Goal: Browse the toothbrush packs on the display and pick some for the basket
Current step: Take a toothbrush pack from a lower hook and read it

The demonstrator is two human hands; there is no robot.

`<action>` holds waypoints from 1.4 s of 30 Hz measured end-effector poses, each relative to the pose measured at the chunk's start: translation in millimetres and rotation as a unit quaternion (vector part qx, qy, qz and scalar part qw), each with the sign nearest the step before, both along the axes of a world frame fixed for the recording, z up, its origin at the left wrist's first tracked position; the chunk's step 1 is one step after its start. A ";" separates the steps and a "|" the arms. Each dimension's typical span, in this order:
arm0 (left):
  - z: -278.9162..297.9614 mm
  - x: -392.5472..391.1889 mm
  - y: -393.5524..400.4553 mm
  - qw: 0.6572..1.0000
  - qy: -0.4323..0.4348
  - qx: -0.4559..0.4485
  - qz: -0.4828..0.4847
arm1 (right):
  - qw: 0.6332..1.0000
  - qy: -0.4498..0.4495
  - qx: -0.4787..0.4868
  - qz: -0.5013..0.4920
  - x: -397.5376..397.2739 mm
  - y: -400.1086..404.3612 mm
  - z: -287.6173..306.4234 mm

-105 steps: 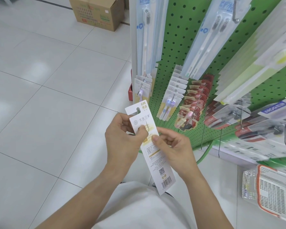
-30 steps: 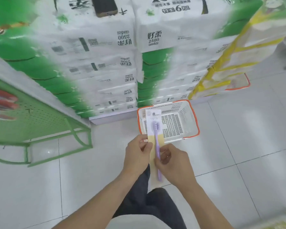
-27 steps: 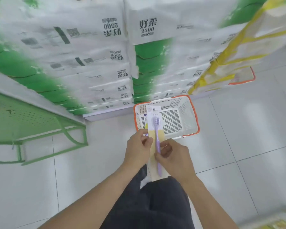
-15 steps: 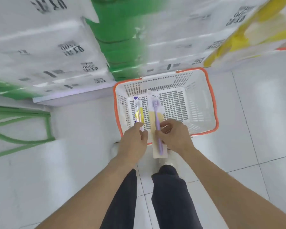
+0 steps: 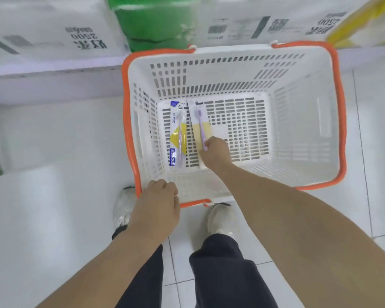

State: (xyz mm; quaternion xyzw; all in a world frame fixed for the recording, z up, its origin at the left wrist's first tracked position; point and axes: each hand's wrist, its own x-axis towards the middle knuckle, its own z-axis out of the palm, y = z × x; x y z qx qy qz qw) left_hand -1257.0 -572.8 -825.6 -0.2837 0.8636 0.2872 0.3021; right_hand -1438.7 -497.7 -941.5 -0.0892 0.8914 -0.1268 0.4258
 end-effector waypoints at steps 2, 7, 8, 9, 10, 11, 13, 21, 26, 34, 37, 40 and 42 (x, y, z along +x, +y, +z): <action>20.0 0.5 3.1 1.000 -0.011 0.009 0.000 | 1.000 -0.010 0.008 0.007 12.1 9.2 29.9; 113.5 -4.5 17.4 0.997 -0.040 0.051 0.032 | 0.997 -0.043 -0.056 -0.027 26.9 31.8 169.1; 139.9 -4.4 19.6 0.995 -0.047 0.068 0.046 | 0.997 -0.048 -0.062 -0.029 31.2 34.6 200.8; 169.1 -2.6 22.1 0.993 -0.052 0.086 0.059 | 0.996 -0.052 -0.063 -0.031 36.8 36.8 233.9; 196.1 -0.6 23.4 0.992 -0.052 0.098 0.065 | 0.996 -0.053 -0.063 -0.033 42.3 37.7 264.8; 224.3 3.9 24.1 0.990 -0.049 0.106 0.075 | 0.996 -0.054 -0.066 -0.030 48.8 37.0 296.8; 282.0 18.7 23.5 0.987 -0.037 0.122 0.102 | 0.996 -0.054 -0.073 -0.019 65.2 33.9 359.1; 449.7 137.1 -8.9 0.954 0.061 0.122 0.268 | 0.990 -0.062 -0.108 0.068 193.9 -8.0 540.7; 509.7 277.9 -45.1 0.885 0.184 0.152 0.400 | 0.985 -0.090 -0.124 0.081 326.2 -45.8 614.4; 560.4 468.1 -145.4 0.819 0.240 0.134 0.505 | 0.952 -0.170 -0.137 0.213 510.5 -158.2 684.0; 569.1 513.1 -194.0 0.804 0.239 0.116 0.532 | 0.942 -0.138 -0.157 0.264 545.3 -221.9 698.6; 573.5 552.4 -248.3 0.785 0.242 0.091 0.563 | 0.920 -0.128 -0.176 0.326 570.9 -287.3 709.7; 577.2 575.4 -287.1 0.770 0.243 0.071 0.586 | 0.907 -0.128 -0.196 0.350 583.5 -330.9 713.9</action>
